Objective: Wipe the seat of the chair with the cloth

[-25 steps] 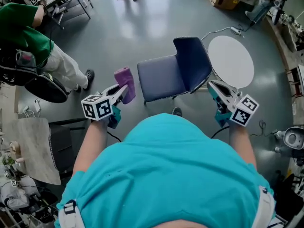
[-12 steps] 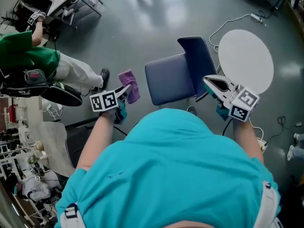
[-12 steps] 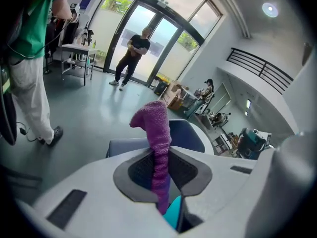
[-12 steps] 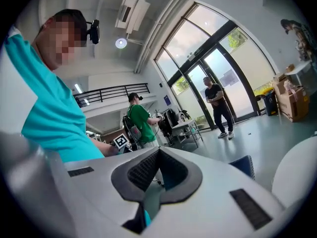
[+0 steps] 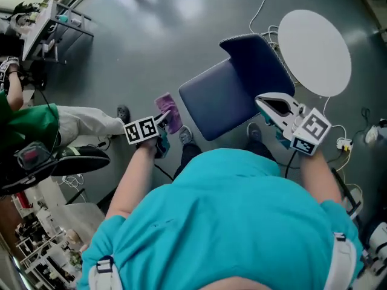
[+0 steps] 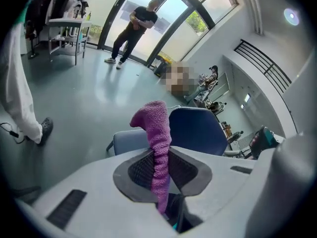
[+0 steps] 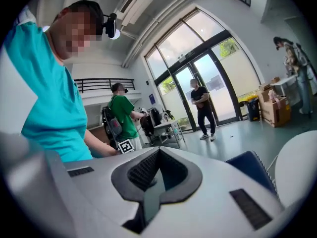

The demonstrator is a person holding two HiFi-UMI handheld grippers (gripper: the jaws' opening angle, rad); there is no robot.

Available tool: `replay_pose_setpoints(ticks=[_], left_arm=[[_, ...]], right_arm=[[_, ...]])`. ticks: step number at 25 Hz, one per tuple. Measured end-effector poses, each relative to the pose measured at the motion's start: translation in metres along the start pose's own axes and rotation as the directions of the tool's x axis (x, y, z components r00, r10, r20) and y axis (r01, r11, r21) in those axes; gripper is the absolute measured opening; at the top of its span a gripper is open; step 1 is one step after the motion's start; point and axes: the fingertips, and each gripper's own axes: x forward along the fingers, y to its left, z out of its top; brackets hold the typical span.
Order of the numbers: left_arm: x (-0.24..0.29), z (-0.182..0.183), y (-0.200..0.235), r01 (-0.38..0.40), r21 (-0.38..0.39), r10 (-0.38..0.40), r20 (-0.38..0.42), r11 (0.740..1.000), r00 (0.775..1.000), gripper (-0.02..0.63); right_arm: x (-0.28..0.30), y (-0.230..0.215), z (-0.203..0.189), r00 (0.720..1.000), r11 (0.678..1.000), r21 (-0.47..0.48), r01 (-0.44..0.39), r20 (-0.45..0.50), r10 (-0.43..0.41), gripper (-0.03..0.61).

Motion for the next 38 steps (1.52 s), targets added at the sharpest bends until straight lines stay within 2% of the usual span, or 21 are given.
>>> replay_pose_setpoints(ticks=[3, 7, 10, 13, 17, 19, 22, 26, 30, 35, 38], left_arm=[[0.05, -0.009, 0.028, -0.011, -0.005, 0.01, -0.064, 1.0, 0.998, 0.063], [0.127, -0.01, 0.074, -0.062, -0.019, 0.059, -0.12, 0.998, 0.991, 0.063], [0.177, 0.003, 0.116, -0.099, -0.055, 0.092, -0.132, 0.994, 0.987, 0.064], [0.209, -0.005, 0.142, -0.142, -0.105, 0.126, -0.142, 0.984, 0.982, 0.064], [0.244, -0.033, 0.153, -0.178, -0.11, 0.156, -0.182, 0.978, 0.971, 0.064], [0.261, -0.031, 0.164, -0.201, -0.101, 0.178, -0.198, 0.974, 0.964, 0.064], [0.269, -0.02, 0.179, -0.233, -0.092, 0.212, -0.191, 0.968, 0.958, 0.064], [0.271, -0.023, 0.193, -0.263, -0.07, 0.245, -0.201, 0.962, 0.949, 0.064], [0.284, -0.027, 0.189, -0.264, -0.031, 0.251, -0.223, 0.964, 0.942, 0.064], [0.308, -0.035, 0.187, -0.228, -0.041, 0.212, -0.245, 0.973, 0.946, 0.064], [0.311, -0.033, 0.188, -0.172, -0.082, 0.15, -0.232, 0.982, 0.961, 0.064]], right_arm=[[-0.005, -0.009, -0.032, 0.995, 0.993, 0.064, 0.099, -0.003, -0.099, -0.003], [0.017, -0.027, -0.084, 0.989, 0.989, 0.073, 0.126, -0.082, -0.12, -0.003], [0.051, -0.06, -0.109, 0.984, 0.983, 0.074, 0.168, -0.068, -0.163, -0.003], [0.068, -0.083, -0.132, 0.979, 0.979, 0.061, 0.195, -0.068, -0.191, -0.003], [0.07, -0.101, -0.157, 0.977, 0.975, 0.063, 0.211, -0.044, -0.209, -0.003], [0.083, -0.112, -0.162, 0.979, 0.978, 0.06, 0.2, -0.037, -0.198, -0.003], [0.102, -0.115, -0.168, 0.984, 0.985, 0.034, 0.172, -0.047, -0.17, -0.003], [0.11, -0.109, -0.178, 0.984, 0.985, 0.034, 0.172, -0.058, -0.17, -0.003], [0.104, -0.111, -0.187, 0.984, 0.984, 0.053, 0.17, -0.068, -0.166, -0.003], [0.106, -0.115, -0.204, 0.986, 0.985, 0.083, 0.153, -0.085, -0.146, -0.003], [0.112, -0.115, -0.207, 0.987, 0.985, 0.101, 0.142, -0.086, -0.133, -0.003]])
